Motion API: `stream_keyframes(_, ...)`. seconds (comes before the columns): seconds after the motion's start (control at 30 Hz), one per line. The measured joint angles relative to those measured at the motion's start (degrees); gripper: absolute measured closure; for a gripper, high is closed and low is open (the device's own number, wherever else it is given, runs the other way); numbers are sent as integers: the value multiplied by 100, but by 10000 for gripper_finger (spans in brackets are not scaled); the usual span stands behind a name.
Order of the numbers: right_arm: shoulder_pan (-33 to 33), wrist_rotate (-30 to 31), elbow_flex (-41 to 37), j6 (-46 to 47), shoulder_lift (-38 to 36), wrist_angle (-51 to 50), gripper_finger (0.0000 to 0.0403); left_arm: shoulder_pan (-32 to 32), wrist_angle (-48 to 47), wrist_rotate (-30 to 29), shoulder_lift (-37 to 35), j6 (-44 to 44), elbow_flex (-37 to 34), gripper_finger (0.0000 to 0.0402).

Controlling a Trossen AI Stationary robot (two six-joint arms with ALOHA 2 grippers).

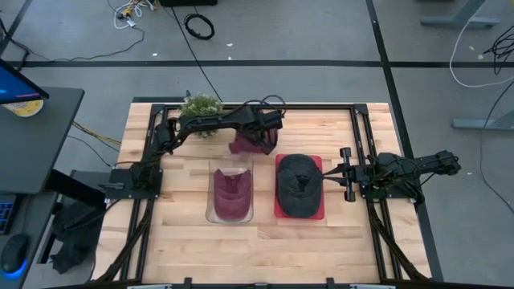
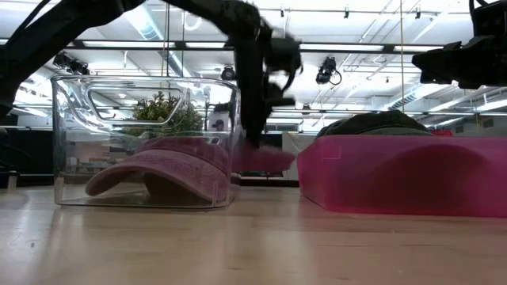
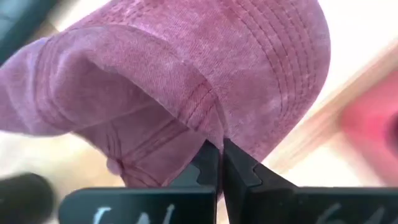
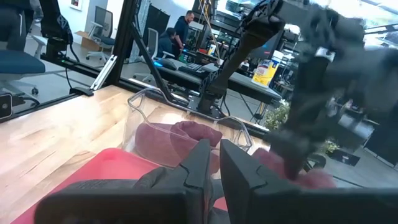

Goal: Pick & Place hat
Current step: Put the red cap into the transparent bin

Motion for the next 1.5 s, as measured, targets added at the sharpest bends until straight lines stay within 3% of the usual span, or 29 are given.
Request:
stream_keyframes(0.2, 2, -1, 0, 1, 0, 2, 364, -440, -619, -637, -4, 622, 1199, 398)
stream_keyframes(0.4, 1, -1, 0, 1, 0, 3, 364, -1015, -1452, -894, -32, 1146, 2176, 399)
stream_keyframes(0.73, 0, -1, 0, 2, 0, 2, 364, -2336, -2575, -1128, -391, 1316, 1953, 399)
stream_keyframes(0.97, 0, 0, 0, 2, 0, 4, 364, -3207, -2644, -1289, -388, 2011, 1786, 399)
stream_keyframes(1.23, 1, -1, 0, 1, 0, 4, 364, -3798, -2653, -1472, -391, 2122, 970, 399)
stream_keyframes(1.5, 1, 0, 0, 2, 0, 4, 364, -4123, -2651, -1660, -401, 1705, 440, 399)
